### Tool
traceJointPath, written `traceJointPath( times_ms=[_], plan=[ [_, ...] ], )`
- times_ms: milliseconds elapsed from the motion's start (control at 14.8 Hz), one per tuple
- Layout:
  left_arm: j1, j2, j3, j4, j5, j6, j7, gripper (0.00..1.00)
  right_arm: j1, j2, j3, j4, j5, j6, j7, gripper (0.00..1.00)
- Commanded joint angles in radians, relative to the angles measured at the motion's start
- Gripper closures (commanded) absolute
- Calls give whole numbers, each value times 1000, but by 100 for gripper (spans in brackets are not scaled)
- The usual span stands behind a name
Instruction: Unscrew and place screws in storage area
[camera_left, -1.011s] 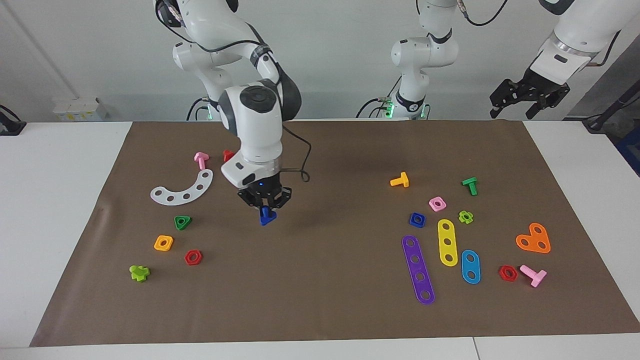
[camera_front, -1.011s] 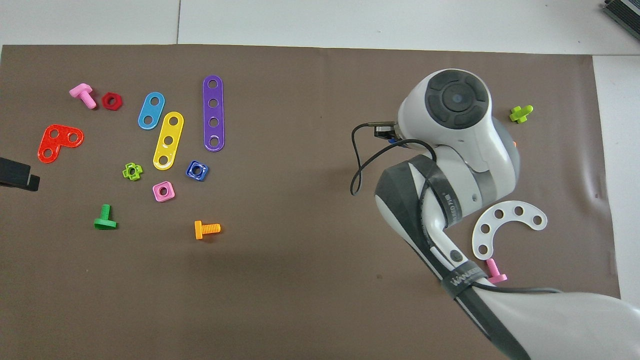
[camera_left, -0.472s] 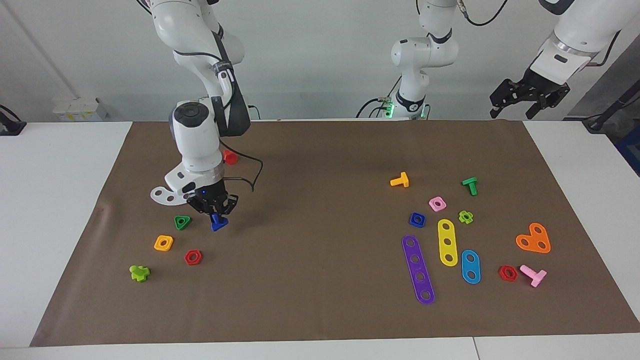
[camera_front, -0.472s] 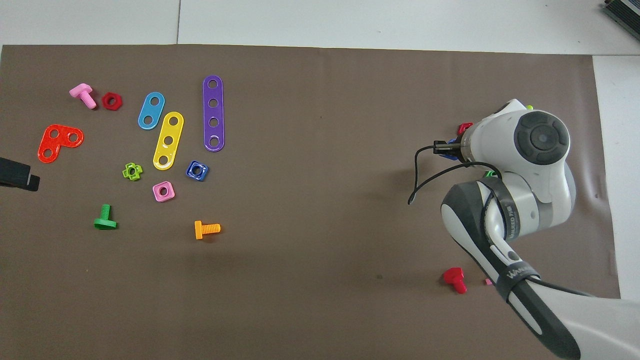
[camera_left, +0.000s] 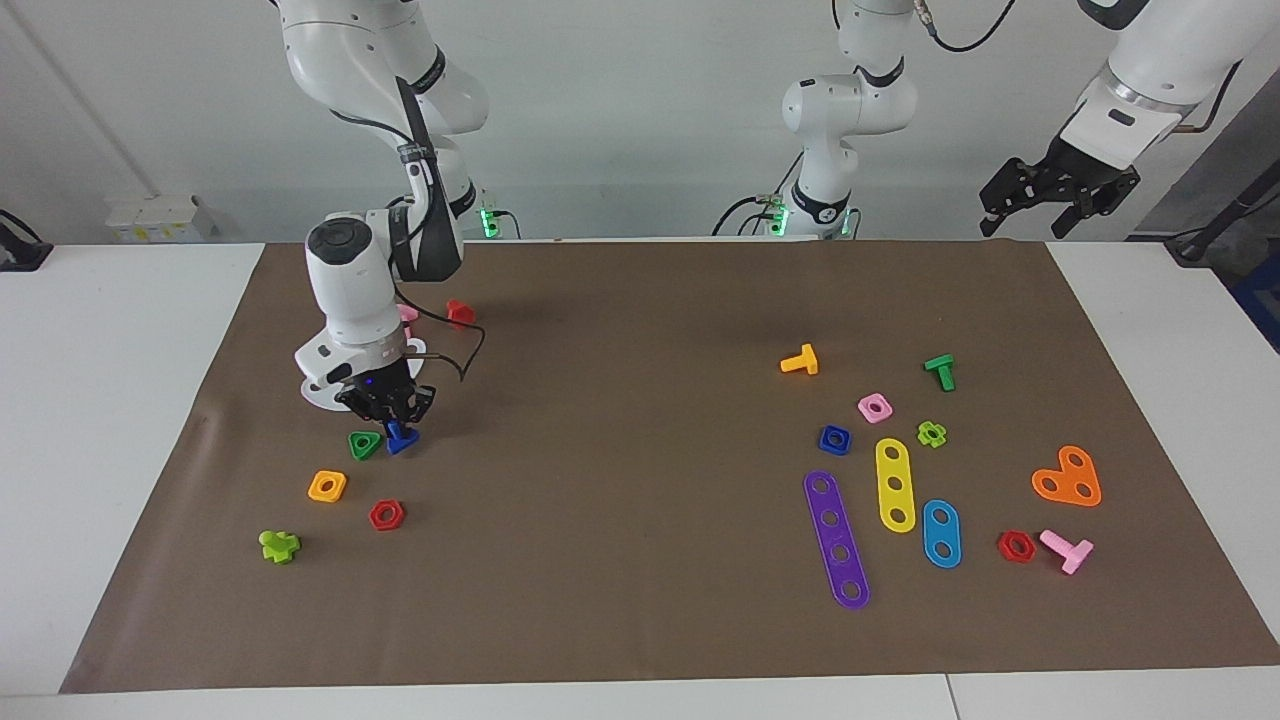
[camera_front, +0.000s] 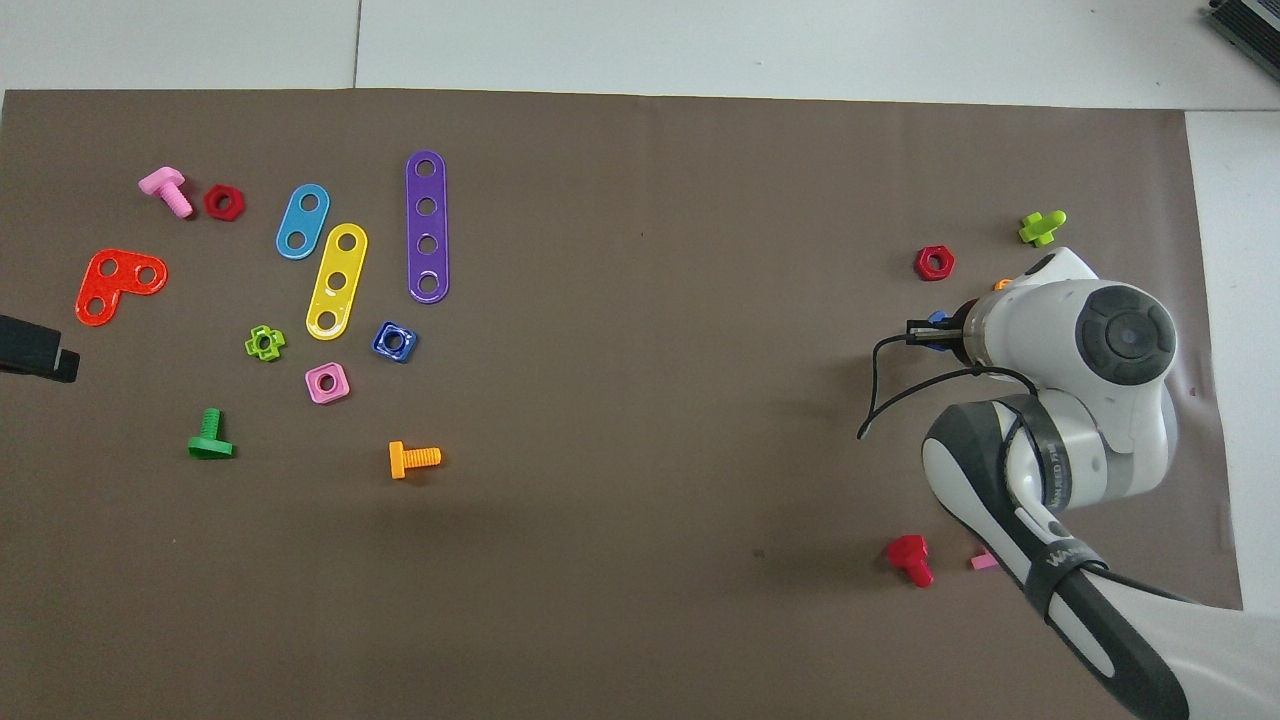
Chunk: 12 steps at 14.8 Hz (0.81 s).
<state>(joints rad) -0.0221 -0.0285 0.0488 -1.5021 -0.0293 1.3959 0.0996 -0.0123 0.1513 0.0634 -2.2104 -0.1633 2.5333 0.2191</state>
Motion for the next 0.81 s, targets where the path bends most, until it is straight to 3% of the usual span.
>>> traceJointPath(
  times_ms=[0, 202, 404, 674, 741],
  plan=[
    [11, -30, -4, -33, -17, 2, 6, 0, -12, -27, 13, -38, 40, 27, -27, 100],
    [11, -30, -4, -33, -15, 2, 6, 0, 43, -18, 15, -22, 123, 28, -64, 100],
    [11, -30, -4, -33, -17, 2, 6, 0, 6, 28, 15, 0, 145, 51, -110, 100],
    [11, -30, -4, -32, -17, 2, 6, 0, -9, 28, 13, -5, 145, 45, -144, 100],
    [11, -30, -4, -33, -15, 2, 6, 0, -8, 30, 13, -6, 145, 47, -149, 65]
  ],
)
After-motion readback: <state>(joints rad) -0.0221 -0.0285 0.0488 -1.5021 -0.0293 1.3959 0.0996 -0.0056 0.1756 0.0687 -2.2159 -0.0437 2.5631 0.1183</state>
